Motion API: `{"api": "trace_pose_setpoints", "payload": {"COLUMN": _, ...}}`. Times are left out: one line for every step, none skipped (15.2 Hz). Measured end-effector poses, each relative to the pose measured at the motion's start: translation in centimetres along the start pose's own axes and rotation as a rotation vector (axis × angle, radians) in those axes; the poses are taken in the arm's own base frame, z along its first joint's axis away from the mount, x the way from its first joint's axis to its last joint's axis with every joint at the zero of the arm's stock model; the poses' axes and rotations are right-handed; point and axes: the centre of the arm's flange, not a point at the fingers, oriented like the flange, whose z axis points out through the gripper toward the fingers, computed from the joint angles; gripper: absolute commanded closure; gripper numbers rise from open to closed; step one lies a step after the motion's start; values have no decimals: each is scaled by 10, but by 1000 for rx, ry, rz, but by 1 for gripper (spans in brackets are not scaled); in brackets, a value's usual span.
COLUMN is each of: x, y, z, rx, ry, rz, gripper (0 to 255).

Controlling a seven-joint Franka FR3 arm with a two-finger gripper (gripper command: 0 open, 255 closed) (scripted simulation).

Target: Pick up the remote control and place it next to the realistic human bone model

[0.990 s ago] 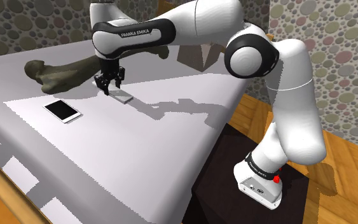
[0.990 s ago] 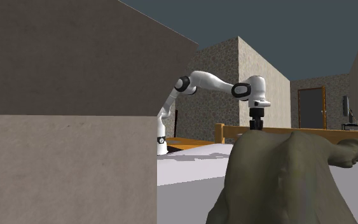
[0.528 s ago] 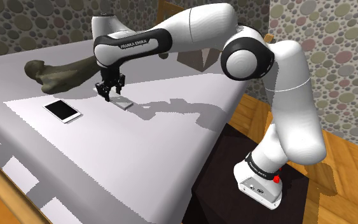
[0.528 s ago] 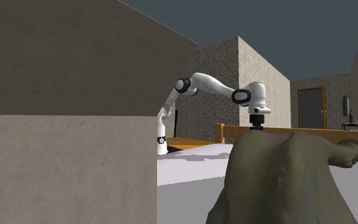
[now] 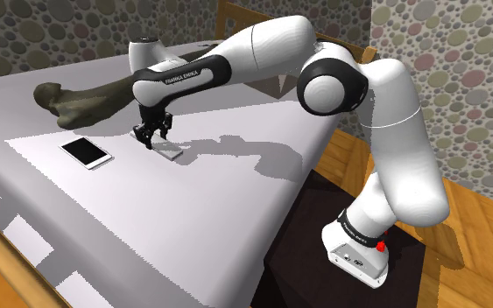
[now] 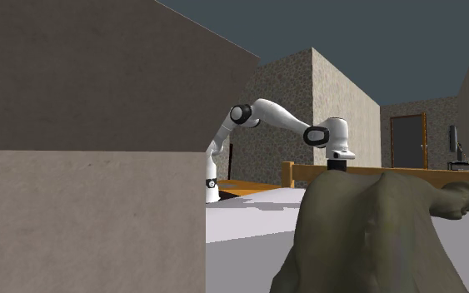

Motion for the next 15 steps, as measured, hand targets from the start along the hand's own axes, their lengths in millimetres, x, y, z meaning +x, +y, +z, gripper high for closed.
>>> {"api": "trace_pose_setpoints", "payload": {"x": 0, "y": 0, "z": 3, "rx": 0, "ry": 0, "rz": 0, "gripper": 255}}
{"api": "trace_pose_setpoints", "payload": {"x": 0, "y": 0, "z": 4, "rx": 0, "ry": 0, "rz": 0, "gripper": 255}}
{"api": "trace_pose_setpoints", "payload": {"x": 0, "y": 0, "z": 5, "rx": 0, "ry": 0, "rz": 0, "gripper": 255}}
{"api": "trace_pose_setpoints", "payload": {"x": 0, "y": 0, "z": 6, "rx": 0, "ry": 0, "rz": 0, "gripper": 255}}
{"api": "trace_pose_setpoints", "payload": {"x": 0, "y": 0, "z": 6, "rx": 0, "ry": 0, "rz": 0, "gripper": 255}}
{"api": "trace_pose_setpoints", "payload": {"x": 0, "y": 0, "z": 6, "rx": 0, "ry": 0, "rz": 0, "gripper": 255}}
{"api": "trace_pose_setpoints", "payload": {"x": 0, "y": 0, "z": 6, "rx": 0, "ry": 0, "rz": 0, "gripper": 255}}
{"api": "trace_pose_setpoints", "payload": {"x": 0, "y": 0, "z": 6, "rx": 0, "ry": 0, "rz": 0, "gripper": 0}}
{"api": "trace_pose_setpoints", "payload": {"x": 0, "y": 0, "z": 6, "rx": 0, "ry": 1, "rz": 0, "gripper": 0}}
{"api": "trace_pose_setpoints", "payload": {"x": 0, "y": 0, "z": 6, "rx": 0, "ry": 1, "rz": 0, "gripper": 0}}
{"api": "trace_pose_setpoints", "payload": {"x": 0, "y": 0, "z": 6, "rx": 0, "ry": 1, "rz": 0, "gripper": 0}}
{"api": "trace_pose_setpoints", "payload": {"x": 0, "y": 0, "z": 6, "rx": 0, "ry": 1, "rz": 0, "gripper": 0}}
{"api": "trace_pose_setpoints", "payload": {"x": 0, "y": 0, "z": 6, "rx": 0, "ry": 1, "rz": 0, "gripper": 0}}
{"api": "trace_pose_setpoints", "payload": {"x": 0, "y": 0, "z": 6, "rx": 0, "ry": 1, "rz": 0, "gripper": 0}}
{"api": "trace_pose_setpoints", "payload": {"x": 0, "y": 0, "z": -1, "rx": 0, "ry": 1, "rz": 0, "gripper": 0}}
